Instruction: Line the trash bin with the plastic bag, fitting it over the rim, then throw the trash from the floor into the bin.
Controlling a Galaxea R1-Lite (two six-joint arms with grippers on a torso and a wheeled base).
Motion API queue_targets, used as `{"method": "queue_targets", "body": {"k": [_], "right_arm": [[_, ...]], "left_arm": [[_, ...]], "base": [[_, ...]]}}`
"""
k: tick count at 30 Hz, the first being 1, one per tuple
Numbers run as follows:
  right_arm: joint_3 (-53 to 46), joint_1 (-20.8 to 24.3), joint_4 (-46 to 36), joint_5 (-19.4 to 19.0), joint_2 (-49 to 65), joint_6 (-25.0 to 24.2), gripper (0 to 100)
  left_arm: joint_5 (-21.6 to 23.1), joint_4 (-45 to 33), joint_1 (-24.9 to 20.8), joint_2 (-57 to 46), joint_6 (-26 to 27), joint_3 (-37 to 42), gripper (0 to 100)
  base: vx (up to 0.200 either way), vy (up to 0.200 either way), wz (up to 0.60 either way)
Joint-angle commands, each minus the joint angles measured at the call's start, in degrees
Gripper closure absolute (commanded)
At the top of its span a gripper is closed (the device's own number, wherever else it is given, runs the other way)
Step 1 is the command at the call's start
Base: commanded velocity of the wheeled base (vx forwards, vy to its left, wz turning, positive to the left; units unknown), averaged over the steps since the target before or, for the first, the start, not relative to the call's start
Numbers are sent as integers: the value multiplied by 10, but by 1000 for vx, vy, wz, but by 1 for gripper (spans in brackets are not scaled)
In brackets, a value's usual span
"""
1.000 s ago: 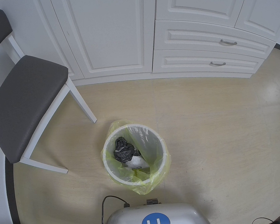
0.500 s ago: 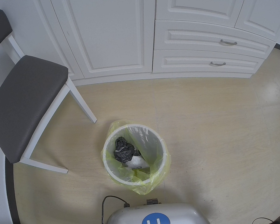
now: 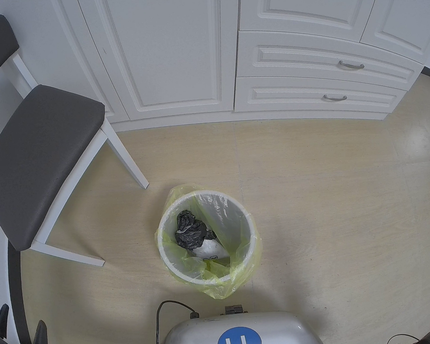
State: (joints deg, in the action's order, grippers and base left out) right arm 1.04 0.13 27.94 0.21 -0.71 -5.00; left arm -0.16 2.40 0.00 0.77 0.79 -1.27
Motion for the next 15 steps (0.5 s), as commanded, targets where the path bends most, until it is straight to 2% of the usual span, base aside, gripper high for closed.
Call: {"method": "queue_targets", "body": {"k": [1, 10, 11, 15], "right_arm": [[-10, 0, -83, 3, 7, 4, 0], [-10, 0, -203, 5, 7, 5, 0], [-10, 0, -237, 4, 7, 10, 0], [-10, 0, -241, 1, 7, 15, 0]], "left_arm": [[-5, -28, 0, -8, -22, 12, 0], [-4, -27, 0, -8, -17, 13, 0], [-4, -27, 0, -8, -17, 13, 0], [-4, -27, -1, -8, -16, 13, 0]], "base": [[0, 0, 0], [0, 0, 0], [0, 0, 0], [0, 0, 0]]}}
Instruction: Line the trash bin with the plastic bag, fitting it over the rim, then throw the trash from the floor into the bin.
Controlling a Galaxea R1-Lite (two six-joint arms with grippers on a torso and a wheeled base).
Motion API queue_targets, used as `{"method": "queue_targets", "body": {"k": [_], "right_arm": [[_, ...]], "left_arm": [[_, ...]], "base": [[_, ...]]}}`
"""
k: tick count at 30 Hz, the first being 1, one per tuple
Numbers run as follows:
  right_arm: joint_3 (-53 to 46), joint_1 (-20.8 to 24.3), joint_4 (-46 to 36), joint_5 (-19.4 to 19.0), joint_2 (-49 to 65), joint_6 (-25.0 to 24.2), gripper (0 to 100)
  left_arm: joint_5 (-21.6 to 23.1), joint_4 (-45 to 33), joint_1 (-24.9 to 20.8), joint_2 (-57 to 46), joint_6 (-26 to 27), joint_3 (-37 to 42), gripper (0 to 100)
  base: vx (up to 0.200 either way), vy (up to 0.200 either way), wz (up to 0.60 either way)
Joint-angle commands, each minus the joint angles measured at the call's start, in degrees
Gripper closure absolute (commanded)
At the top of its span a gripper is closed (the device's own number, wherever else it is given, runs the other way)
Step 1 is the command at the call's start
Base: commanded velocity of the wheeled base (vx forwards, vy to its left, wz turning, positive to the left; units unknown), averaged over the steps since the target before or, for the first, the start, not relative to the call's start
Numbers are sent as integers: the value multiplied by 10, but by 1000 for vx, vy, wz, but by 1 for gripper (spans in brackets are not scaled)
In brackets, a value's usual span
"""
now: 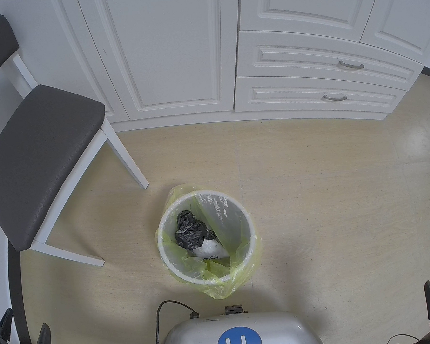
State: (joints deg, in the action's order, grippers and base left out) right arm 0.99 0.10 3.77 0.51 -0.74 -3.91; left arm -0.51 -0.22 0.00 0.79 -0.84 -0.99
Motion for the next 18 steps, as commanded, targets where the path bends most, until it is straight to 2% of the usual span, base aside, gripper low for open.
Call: {"method": "queue_targets", "body": {"k": [1, 7, 10, 13, 18], "right_arm": [[-10, 0, 1, -2, 7, 4, 0], [-10, -1, -3, -25, 7, -2, 0], [-10, -1, -3, -22, 7, -7, 0], [-9, -1, -4, 0, 7, -2, 0], [-9, -1, -6, -2, 7, 21, 0]], "left_arm": [[0, -1, -1, -8, 1, 10, 0], [0, 0, -1, -8, 2, 10, 0], [0, 0, -1, -8, 1, 10, 0], [0, 0, 0, -8, 2, 10, 0], [0, 0, 0, -8, -1, 10, 0]], "base": [[0, 0, 0], [0, 0, 0], [0, 0, 0], [0, 0, 0], [0, 0, 0]]}}
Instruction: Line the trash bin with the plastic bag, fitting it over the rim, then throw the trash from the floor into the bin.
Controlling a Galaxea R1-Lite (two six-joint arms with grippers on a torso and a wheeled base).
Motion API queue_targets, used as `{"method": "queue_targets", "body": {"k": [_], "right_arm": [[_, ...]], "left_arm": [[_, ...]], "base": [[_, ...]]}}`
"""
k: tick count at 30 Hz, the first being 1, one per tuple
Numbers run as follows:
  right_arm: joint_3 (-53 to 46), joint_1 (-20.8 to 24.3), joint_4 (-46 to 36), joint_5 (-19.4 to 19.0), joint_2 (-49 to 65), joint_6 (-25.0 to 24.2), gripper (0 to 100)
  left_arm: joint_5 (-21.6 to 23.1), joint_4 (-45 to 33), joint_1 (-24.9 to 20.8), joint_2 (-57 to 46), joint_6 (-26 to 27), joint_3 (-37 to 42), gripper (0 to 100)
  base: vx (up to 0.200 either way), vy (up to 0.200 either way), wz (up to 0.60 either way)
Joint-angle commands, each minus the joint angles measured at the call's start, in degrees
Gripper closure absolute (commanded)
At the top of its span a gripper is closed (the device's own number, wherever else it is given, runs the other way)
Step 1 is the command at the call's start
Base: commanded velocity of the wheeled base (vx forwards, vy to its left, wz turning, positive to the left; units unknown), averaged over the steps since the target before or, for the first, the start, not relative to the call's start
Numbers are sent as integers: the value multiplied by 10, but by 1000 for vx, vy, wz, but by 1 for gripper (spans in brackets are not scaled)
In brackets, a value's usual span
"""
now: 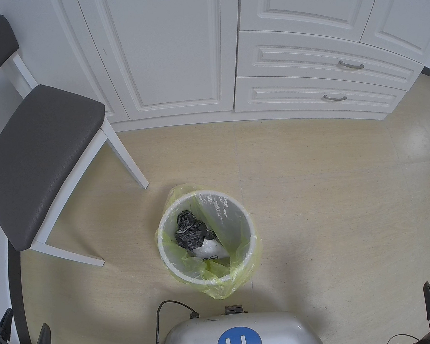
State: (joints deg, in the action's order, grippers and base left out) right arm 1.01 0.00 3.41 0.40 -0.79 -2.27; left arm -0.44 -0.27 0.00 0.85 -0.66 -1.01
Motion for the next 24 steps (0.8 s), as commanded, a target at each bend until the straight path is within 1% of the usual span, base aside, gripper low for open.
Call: {"method": "queue_targets", "body": {"k": [1, 4, 6, 7, 8, 10, 13, 14, 16, 17, 18, 20, 24], "right_arm": [[-8, 0, -4, -2, 8, 0, 0], [-8, 0, -5, 13, 8, -25, 0], [-7, 0, -7, 56, 8, -22, 0], [-7, 0, -7, 62, 8, -21, 0], [-7, 0, -7, 78, 8, -8, 0], [-7, 0, -6, 76, 8, 3, 0], [-7, 0, -5, 66, 8, 5, 0], [-7, 0, -4, 57, 8, 5, 0], [-8, 0, -3, 14, 8, 3, 0], [-8, 0, -3, 14, 8, 3, 0], [-7, 0, -6, -5, 8, -10, 0], [-8, 0, -5, -5, 8, -20, 0], [-9, 0, 1, -10, 8, -20, 0]], "left_arm": [[-1, 1, 0, -9, -4, 10, 0], [0, 1, 0, -9, 0, 10, 0], [-1, 1, 0, -9, -1, 10, 0], [-1, 1, 0, -9, -2, 10, 0], [-1, 2, 0, -9, -1, 10, 0], [-1, 2, 0, -9, -1, 10, 0], [-1, 2, 0, -9, -1, 10, 0], [-1, 2, 0, -9, -2, 10, 0], [-1, 2, 0, -9, -4, 10, 0], [-1, 2, 0, -9, -4, 10, 0], [0, 2, 0, -9, 0, 10, 0], [0, 2, 0, -9, -1, 10, 0], [0, 2, 0, -9, -1, 10, 0]], "base": [[0, 0, 0], [0, 0, 0], [0, 0, 0], [0, 0, 0], [0, 0, 0], [0, 0, 0], [0, 0, 0], [0, 0, 0], [0, 0, 0], [0, 0, 0], [0, 0, 0], [0, 0, 0], [0, 0, 0]]}}
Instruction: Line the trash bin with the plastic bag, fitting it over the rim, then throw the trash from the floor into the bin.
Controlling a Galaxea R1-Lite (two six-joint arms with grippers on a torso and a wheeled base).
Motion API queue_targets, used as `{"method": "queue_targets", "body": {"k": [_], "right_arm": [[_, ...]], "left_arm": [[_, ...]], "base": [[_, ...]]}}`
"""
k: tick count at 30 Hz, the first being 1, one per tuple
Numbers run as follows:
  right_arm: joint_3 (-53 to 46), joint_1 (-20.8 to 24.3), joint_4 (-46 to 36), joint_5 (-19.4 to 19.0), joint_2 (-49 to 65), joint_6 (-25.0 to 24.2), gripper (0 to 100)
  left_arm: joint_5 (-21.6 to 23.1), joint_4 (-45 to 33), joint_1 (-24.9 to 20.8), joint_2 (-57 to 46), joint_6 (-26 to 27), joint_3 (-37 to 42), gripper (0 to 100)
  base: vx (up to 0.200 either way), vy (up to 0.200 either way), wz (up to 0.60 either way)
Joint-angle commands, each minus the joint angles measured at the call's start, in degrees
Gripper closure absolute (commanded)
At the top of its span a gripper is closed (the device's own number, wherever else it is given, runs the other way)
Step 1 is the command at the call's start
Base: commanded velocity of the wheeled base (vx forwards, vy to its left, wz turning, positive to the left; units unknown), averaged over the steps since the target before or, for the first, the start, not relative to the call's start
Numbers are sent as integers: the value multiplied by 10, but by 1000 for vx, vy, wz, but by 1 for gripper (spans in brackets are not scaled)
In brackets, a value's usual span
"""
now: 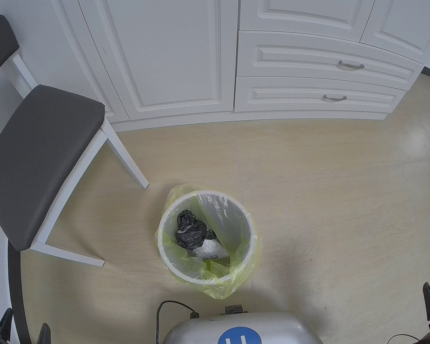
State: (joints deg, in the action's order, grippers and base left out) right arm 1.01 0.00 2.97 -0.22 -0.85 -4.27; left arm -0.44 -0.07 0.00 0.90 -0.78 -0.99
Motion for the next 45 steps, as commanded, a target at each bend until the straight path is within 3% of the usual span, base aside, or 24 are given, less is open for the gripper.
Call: {"method": "queue_targets", "body": {"k": [1, 8, 11, 13, 20, 45], "right_arm": [[-9, 0, 6, -4, 9, 2, 0], [-10, 1, 7, 7, 9, 0, 0], [-10, 0, 6, 65, 9, 13, 0], [-10, 0, 5, 76, 9, 16, 0], [-8, 1, -31, 15, 7, 46, 0], [-10, 0, -29, 15, 8, 33, 0]], "left_arm": [[0, 0, 0, -9, 0, 10, 0], [0, 0, 0, -9, 0, 10, 0], [0, 0, 0, -9, 0, 10, 0], [0, 0, 0, -9, 0, 10, 0], [0, 0, 0, -9, 0, 10, 0], [0, 0, 0, -9, 0, 10, 0]], "base": [[0, 0, 0], [0, 0, 0], [0, 0, 0], [0, 0, 0], [0, 0, 0], [0, 0, 0]]}}
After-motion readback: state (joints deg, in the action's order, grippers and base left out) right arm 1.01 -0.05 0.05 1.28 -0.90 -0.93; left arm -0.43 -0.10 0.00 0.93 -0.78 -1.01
